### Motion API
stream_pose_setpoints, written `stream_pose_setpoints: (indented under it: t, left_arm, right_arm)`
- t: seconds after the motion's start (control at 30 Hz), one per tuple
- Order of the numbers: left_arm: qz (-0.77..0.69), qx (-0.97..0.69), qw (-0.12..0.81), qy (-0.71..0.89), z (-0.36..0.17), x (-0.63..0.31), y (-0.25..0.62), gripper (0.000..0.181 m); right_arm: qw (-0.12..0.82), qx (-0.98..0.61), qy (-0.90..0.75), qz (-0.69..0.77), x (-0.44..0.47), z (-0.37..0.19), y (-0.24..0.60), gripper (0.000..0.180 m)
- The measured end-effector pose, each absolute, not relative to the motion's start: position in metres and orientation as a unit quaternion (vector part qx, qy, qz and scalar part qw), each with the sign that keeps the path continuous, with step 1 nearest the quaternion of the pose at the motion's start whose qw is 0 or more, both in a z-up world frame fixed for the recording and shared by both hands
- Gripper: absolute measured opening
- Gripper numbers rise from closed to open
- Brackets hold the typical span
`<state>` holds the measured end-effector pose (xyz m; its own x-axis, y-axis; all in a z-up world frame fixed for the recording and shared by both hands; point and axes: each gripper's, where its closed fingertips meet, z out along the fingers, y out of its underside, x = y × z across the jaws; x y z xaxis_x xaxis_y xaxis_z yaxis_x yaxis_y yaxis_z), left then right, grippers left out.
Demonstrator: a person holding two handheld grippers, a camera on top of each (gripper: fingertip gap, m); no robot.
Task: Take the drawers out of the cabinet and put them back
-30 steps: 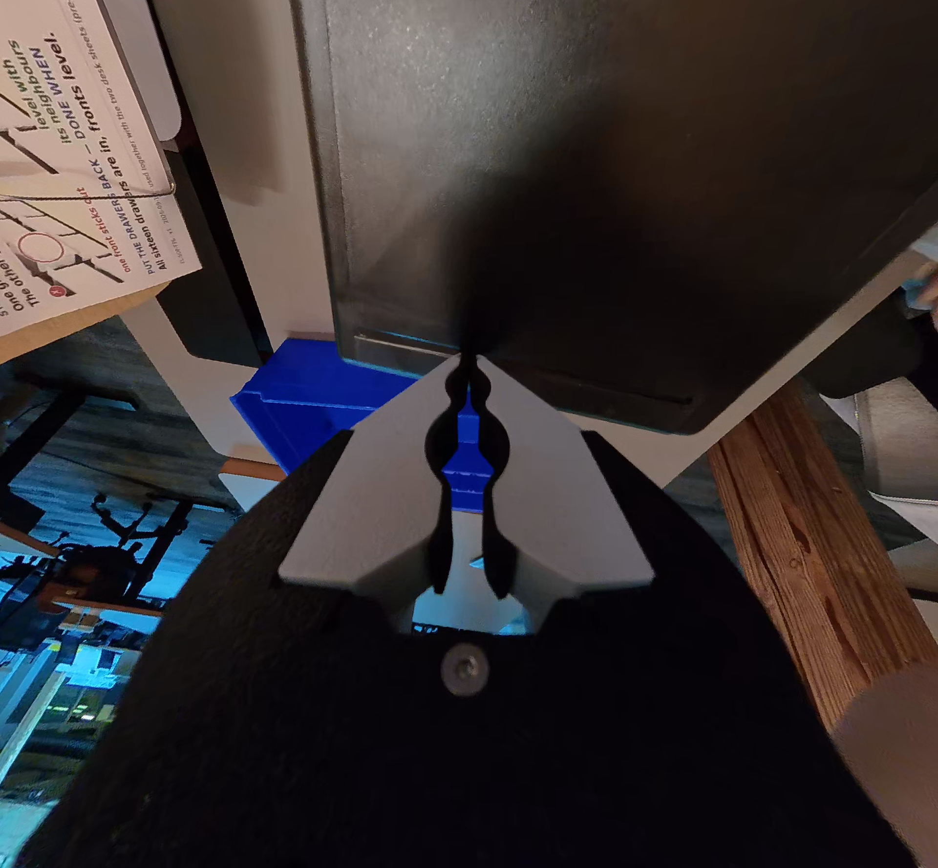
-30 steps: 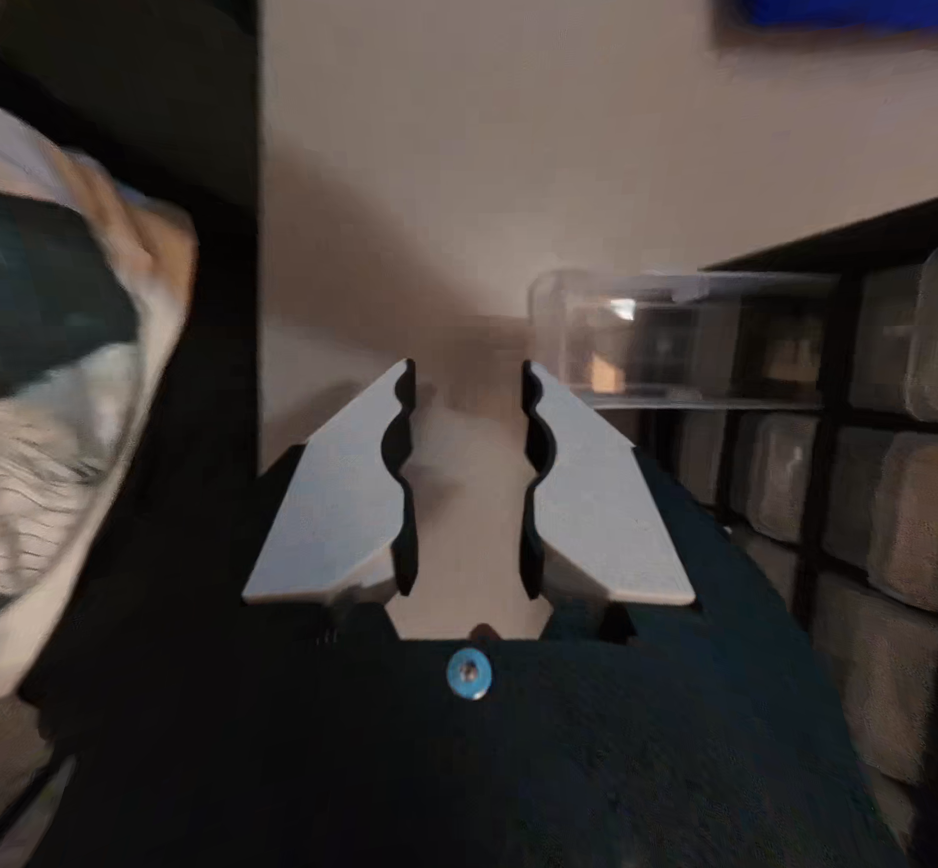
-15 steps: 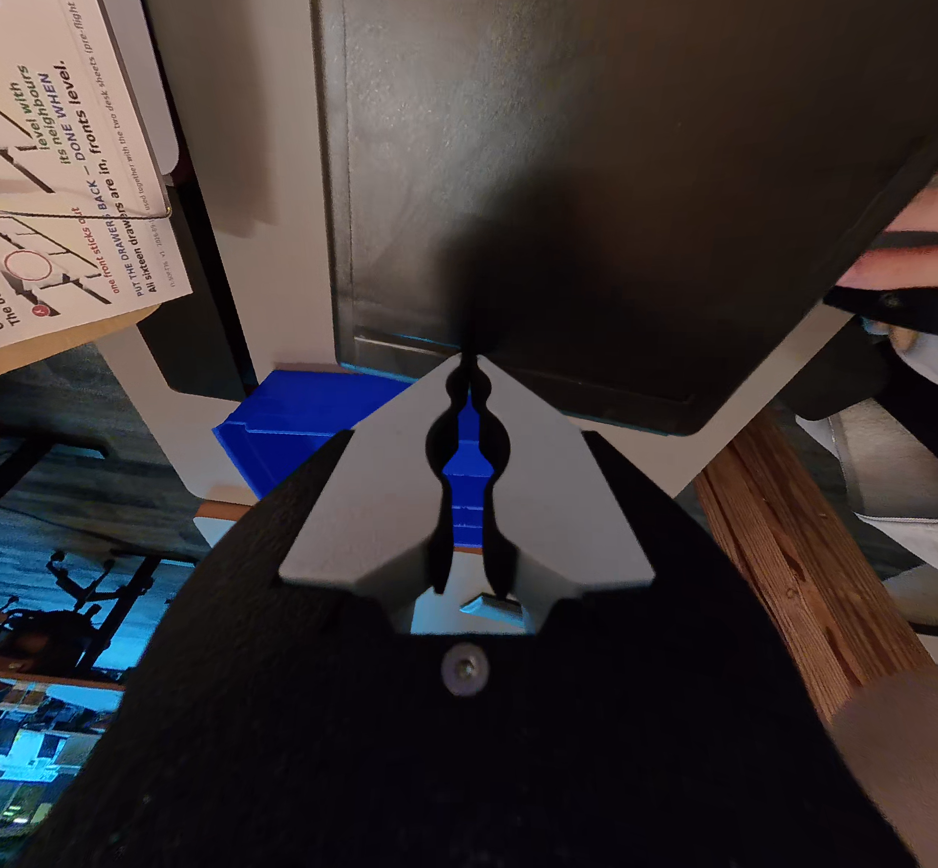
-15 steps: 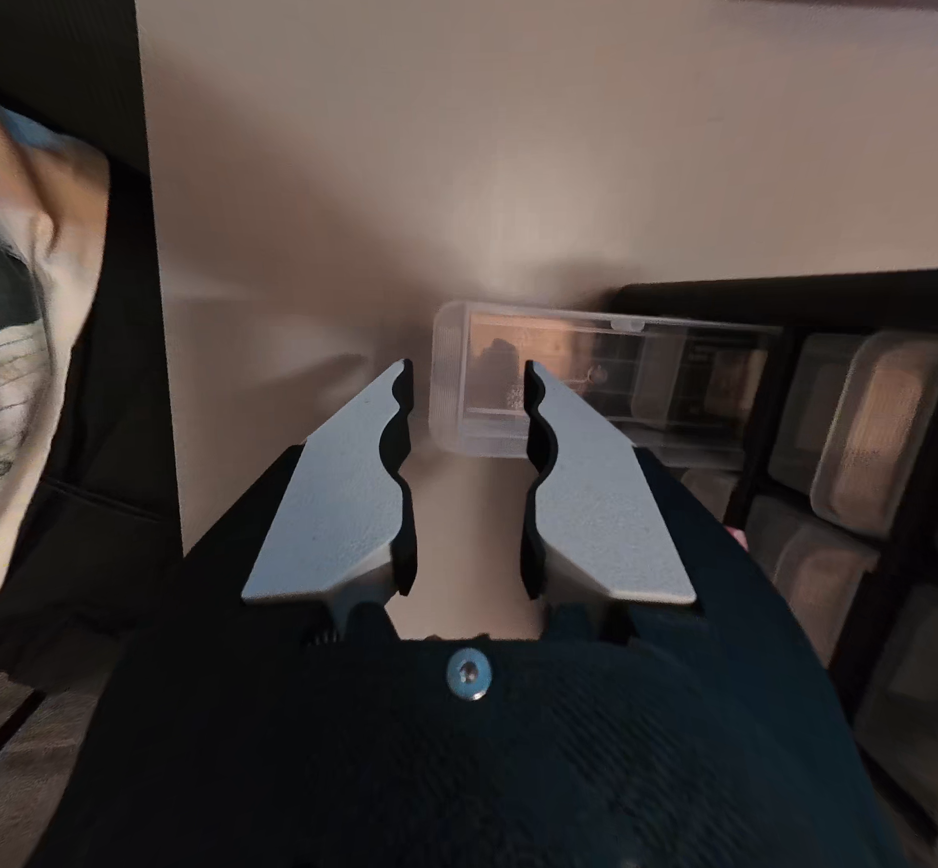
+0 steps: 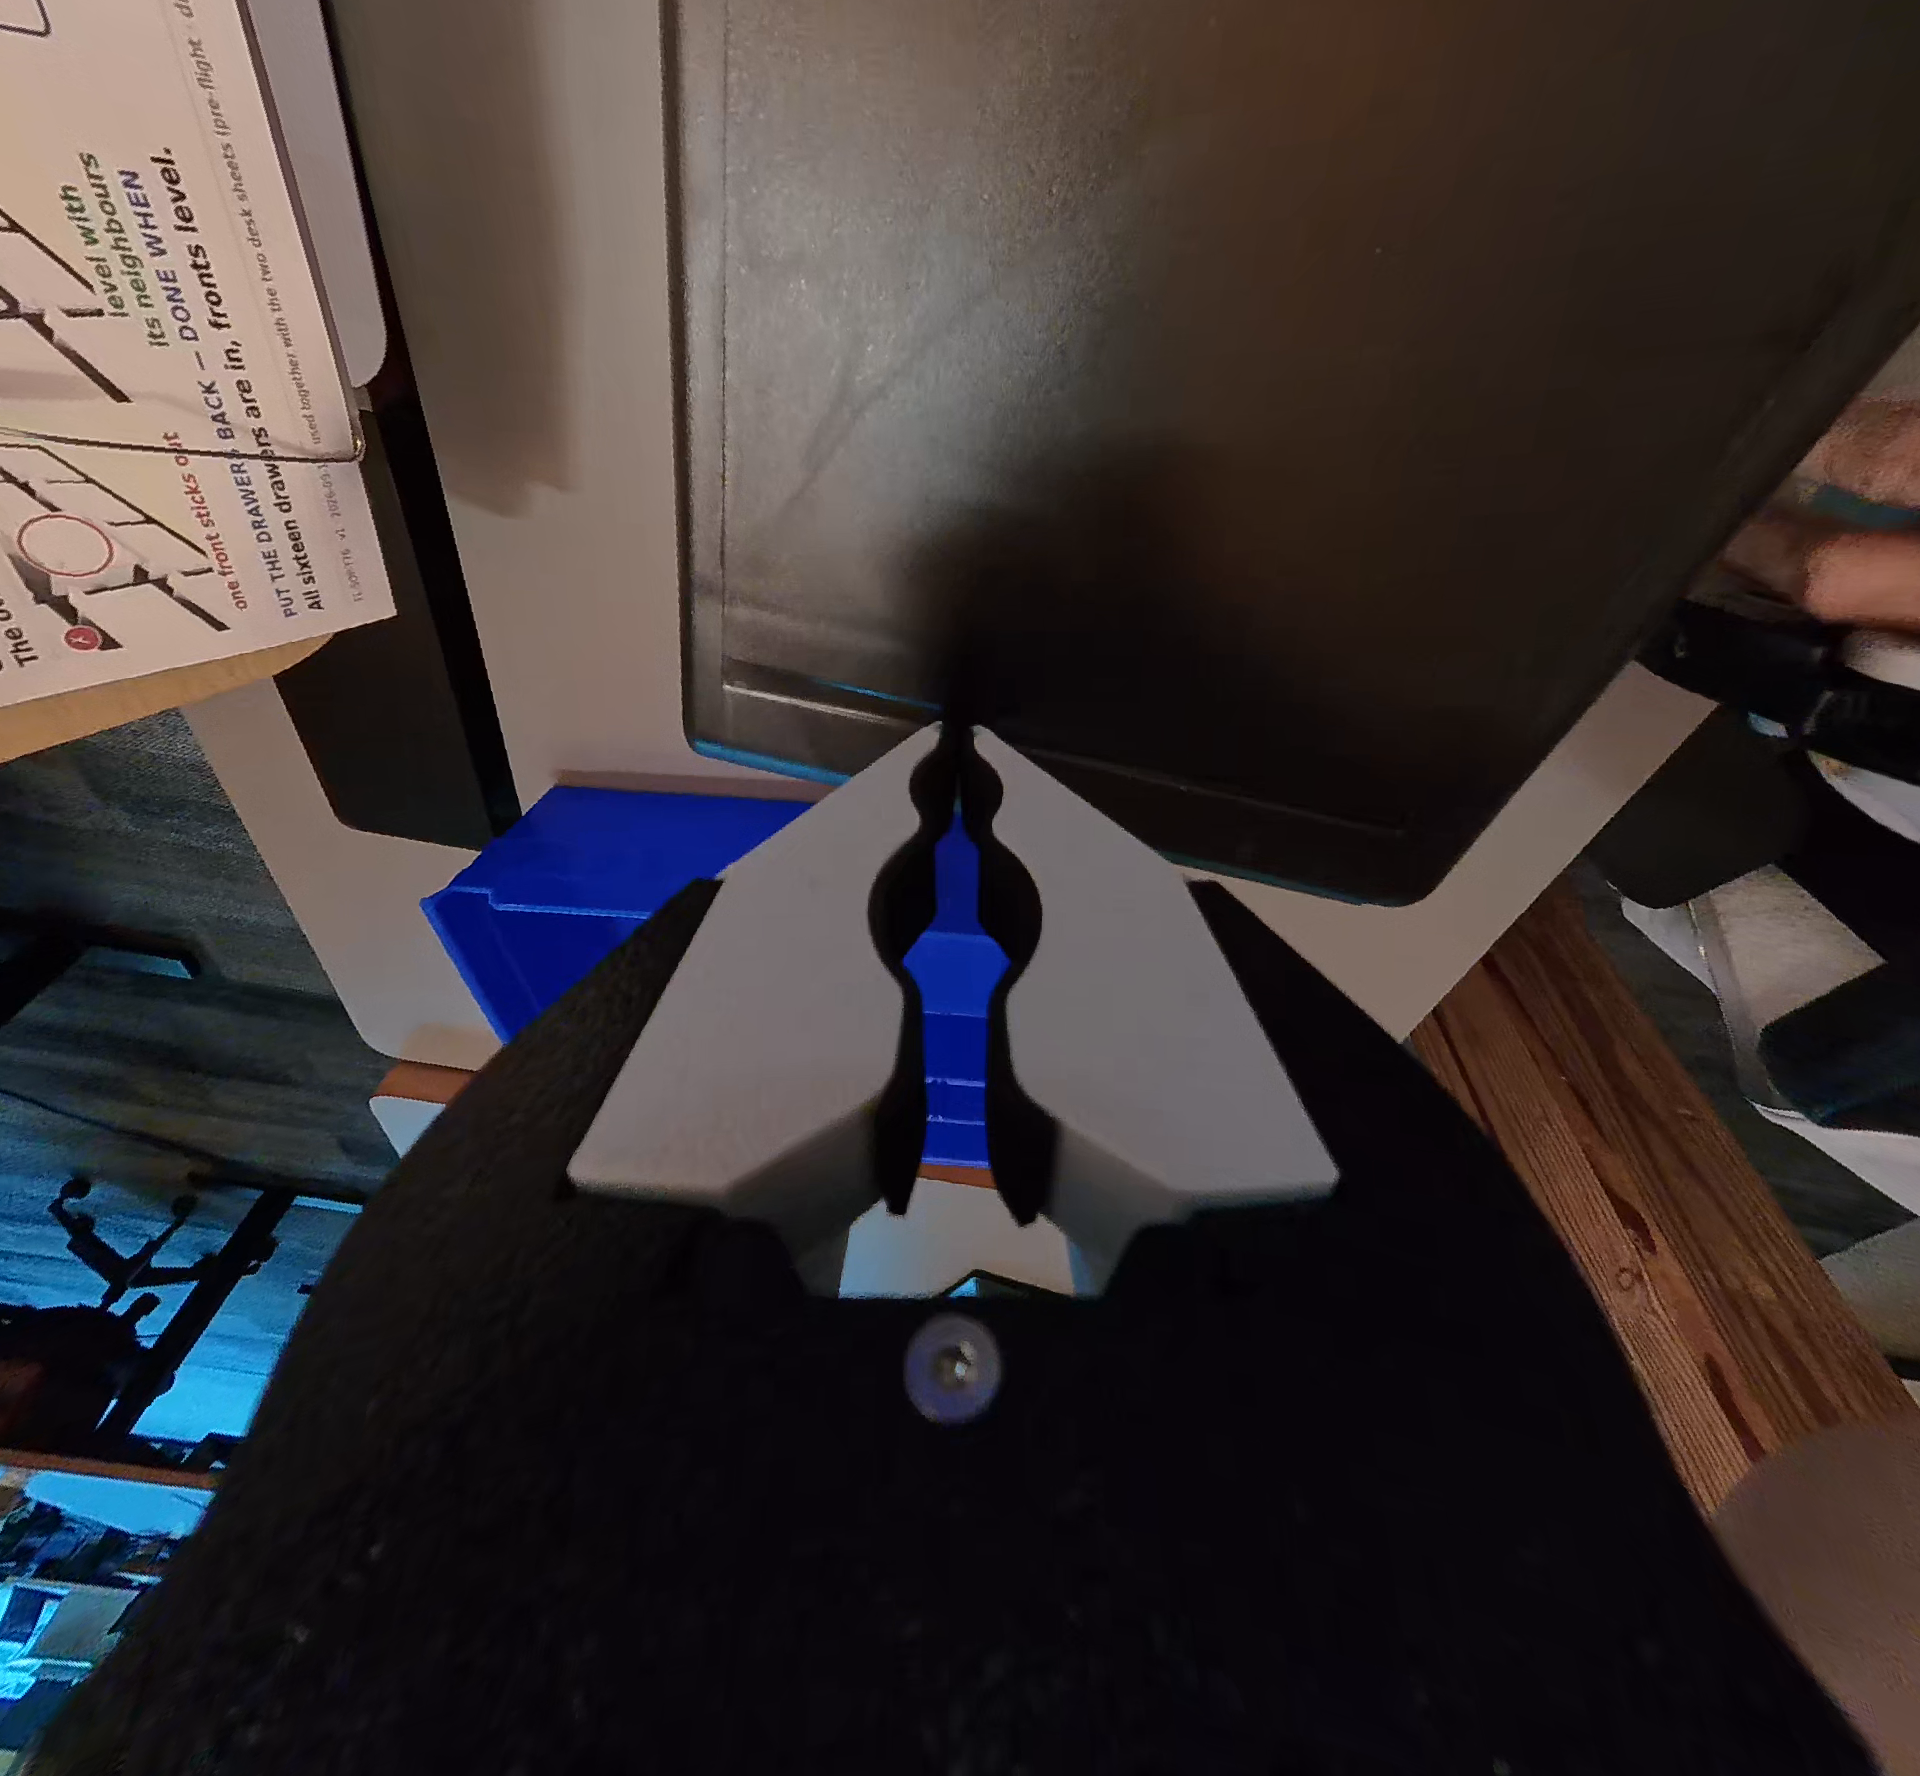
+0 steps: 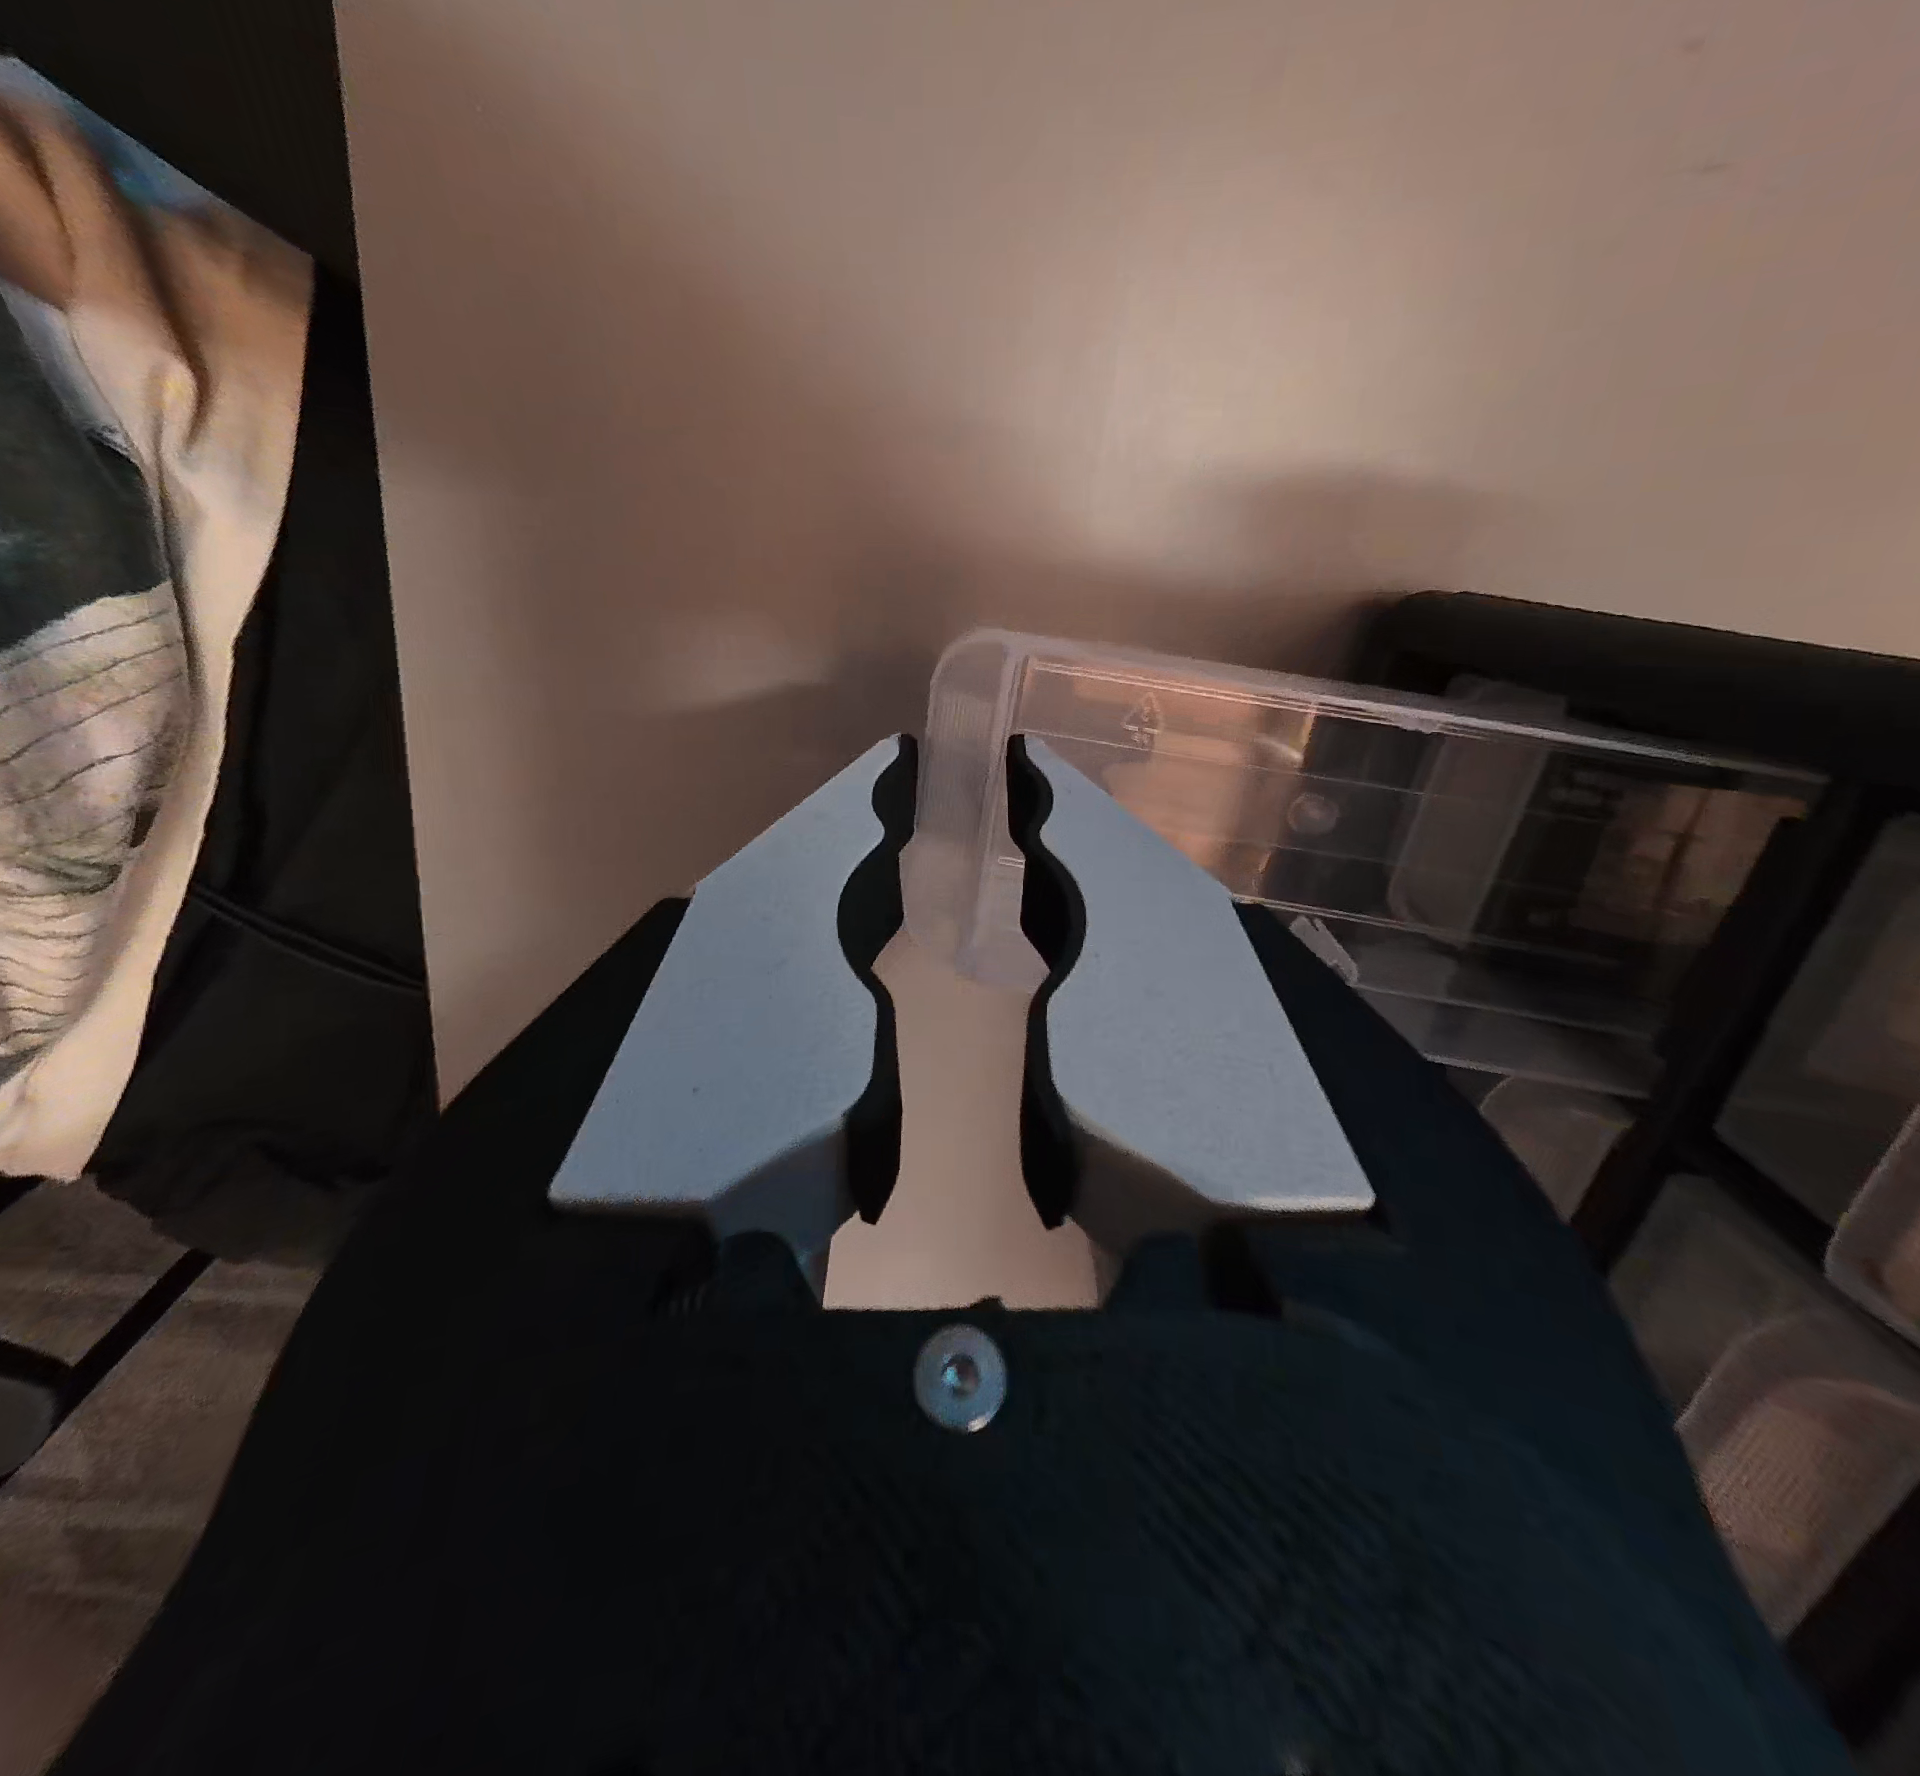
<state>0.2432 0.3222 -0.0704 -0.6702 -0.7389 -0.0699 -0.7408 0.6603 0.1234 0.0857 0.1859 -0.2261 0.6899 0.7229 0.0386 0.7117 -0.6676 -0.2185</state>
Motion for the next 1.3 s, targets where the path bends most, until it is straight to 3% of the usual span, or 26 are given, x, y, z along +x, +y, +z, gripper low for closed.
stream_pose_setpoints:
  t: [0.03,0.83,1.03,1.17,1.3]
  left_arm:
    - [0.071,-0.406,0.007,0.911,-0.07,0.243,0.322,0.0]
    - [0.066,-0.409,0.013,0.91,-0.07,0.243,0.322,0.0]
    - [0.058,-0.403,0.015,0.913,-0.07,0.243,0.322,0.0]
    - [0.044,-0.409,0.008,0.912,-0.07,0.244,0.322,0.0]
    - [0.041,-0.399,0.006,0.916,-0.07,0.244,0.322,0.0]
  right_arm:
    - [0.105,-0.913,-0.394,0.025,0.085,-0.226,0.185,0.015]
    - [0.049,-0.894,-0.318,0.313,0.071,-0.138,0.159,0.011]
    - [0.019,-0.917,-0.308,0.254,0.073,-0.141,0.126,0.011]
    - [-0.019,-0.955,-0.252,0.157,0.107,-0.136,0.062,0.011]
    - [0.003,-0.981,-0.155,0.12,0.154,-0.11,-0.005,0.011]
